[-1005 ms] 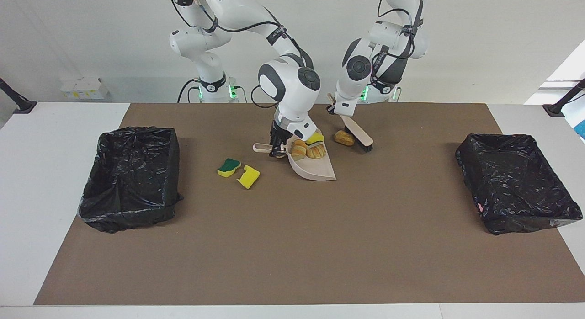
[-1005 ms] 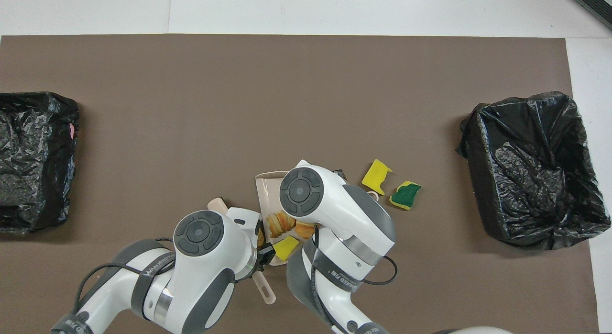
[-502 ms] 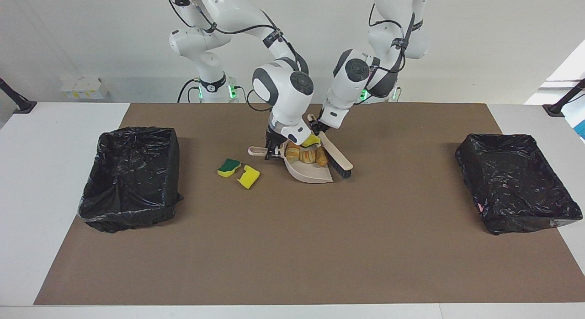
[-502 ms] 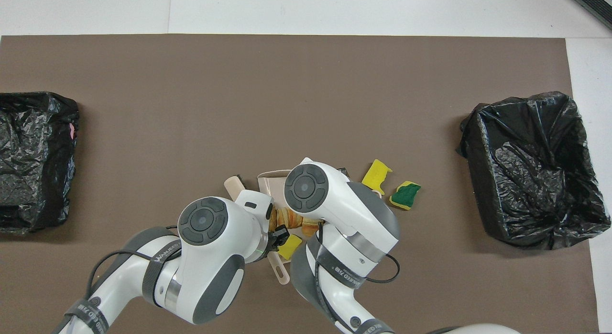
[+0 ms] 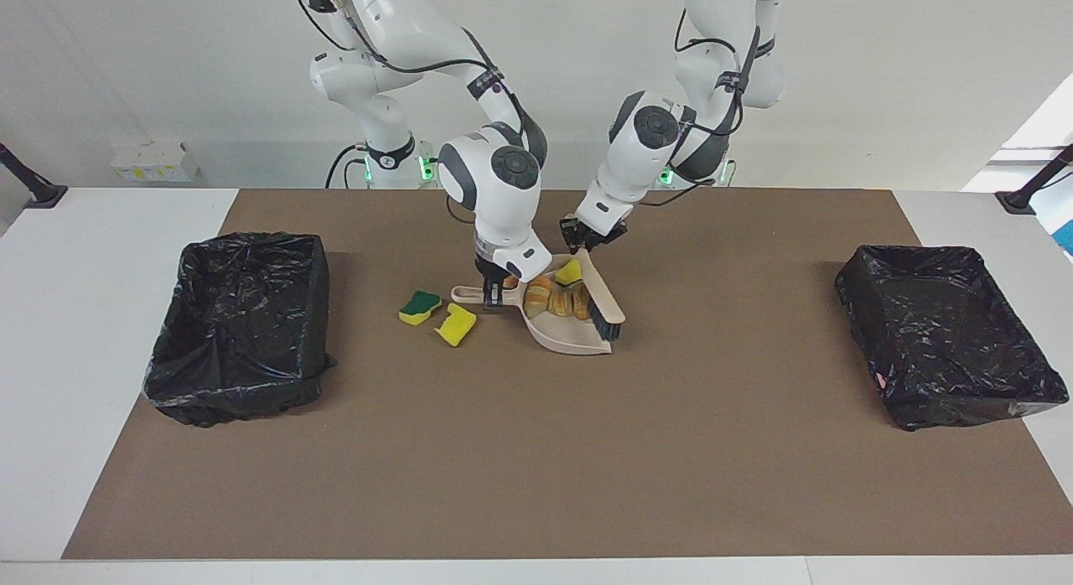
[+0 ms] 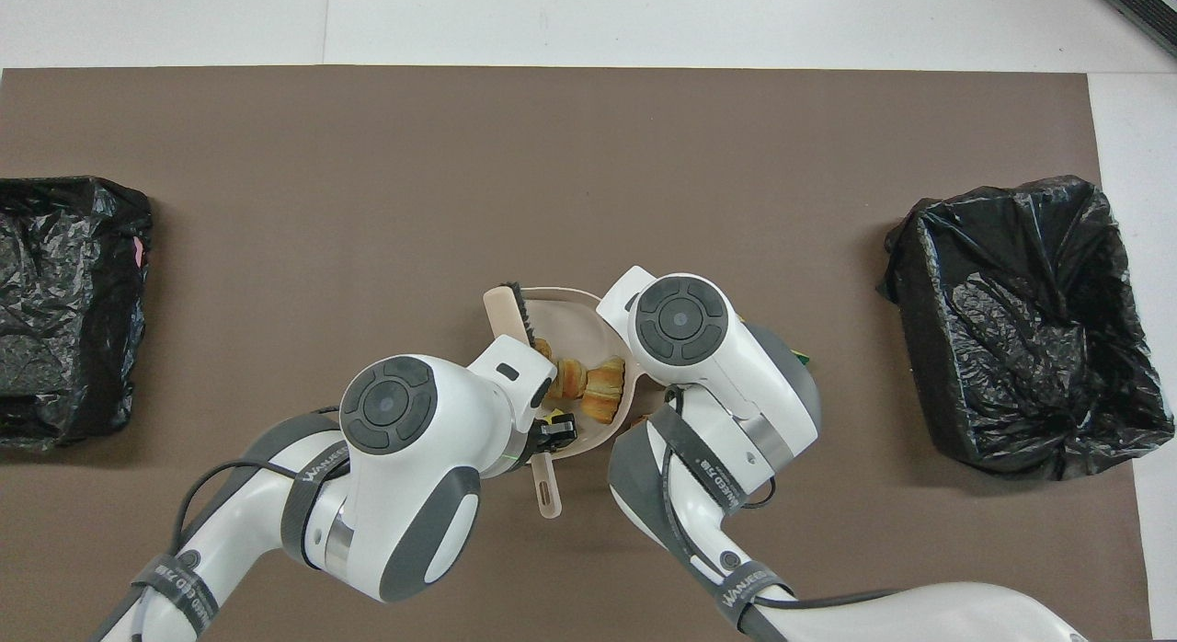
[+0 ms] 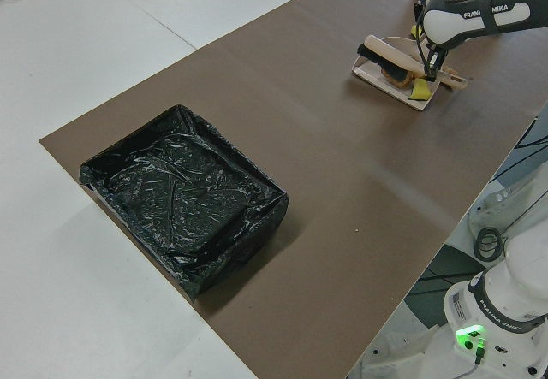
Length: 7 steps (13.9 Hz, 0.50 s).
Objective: Sweep and dump trash in bin
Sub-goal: 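Sweep remaining bread and sponge into the dustpan with the left gripper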
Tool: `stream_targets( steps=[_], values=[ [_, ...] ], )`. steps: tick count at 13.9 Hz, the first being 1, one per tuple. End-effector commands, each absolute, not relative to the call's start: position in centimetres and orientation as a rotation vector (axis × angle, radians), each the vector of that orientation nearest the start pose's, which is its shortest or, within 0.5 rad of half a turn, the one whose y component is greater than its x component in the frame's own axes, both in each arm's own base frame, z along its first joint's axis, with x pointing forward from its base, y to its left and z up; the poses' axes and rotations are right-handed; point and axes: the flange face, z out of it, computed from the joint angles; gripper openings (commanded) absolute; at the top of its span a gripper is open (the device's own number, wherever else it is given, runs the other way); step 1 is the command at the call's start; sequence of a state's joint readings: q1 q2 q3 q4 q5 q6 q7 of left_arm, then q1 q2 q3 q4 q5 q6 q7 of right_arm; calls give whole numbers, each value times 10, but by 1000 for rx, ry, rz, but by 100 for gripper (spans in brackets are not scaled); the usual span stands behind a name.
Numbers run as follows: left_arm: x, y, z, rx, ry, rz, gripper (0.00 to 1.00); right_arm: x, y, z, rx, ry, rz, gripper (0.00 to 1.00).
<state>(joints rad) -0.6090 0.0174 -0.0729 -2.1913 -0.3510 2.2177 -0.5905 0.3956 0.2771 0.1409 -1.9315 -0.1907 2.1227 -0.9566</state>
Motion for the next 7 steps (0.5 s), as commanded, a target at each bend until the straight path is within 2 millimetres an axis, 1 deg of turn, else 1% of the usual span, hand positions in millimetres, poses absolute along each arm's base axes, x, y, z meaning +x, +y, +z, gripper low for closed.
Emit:
stream_targets(
  steps=[1, 3, 5, 7],
  values=[
    [419, -345, 411, -3347, -127, 284, 0, 530, 299, 338, 2163, 2197, -67, 0],
    [424, -335, 431, -3354, -133, 249, 0, 531, 296, 341, 2173, 2190, -59, 0],
    [422, -333, 441, -3357, -124, 225, 0, 534, 293, 344, 2176, 2186, -51, 0],
    [423, -332, 455, -3337, -81, 187, 0, 536, 289, 345, 2189, 2187, -43, 0]
  ],
)
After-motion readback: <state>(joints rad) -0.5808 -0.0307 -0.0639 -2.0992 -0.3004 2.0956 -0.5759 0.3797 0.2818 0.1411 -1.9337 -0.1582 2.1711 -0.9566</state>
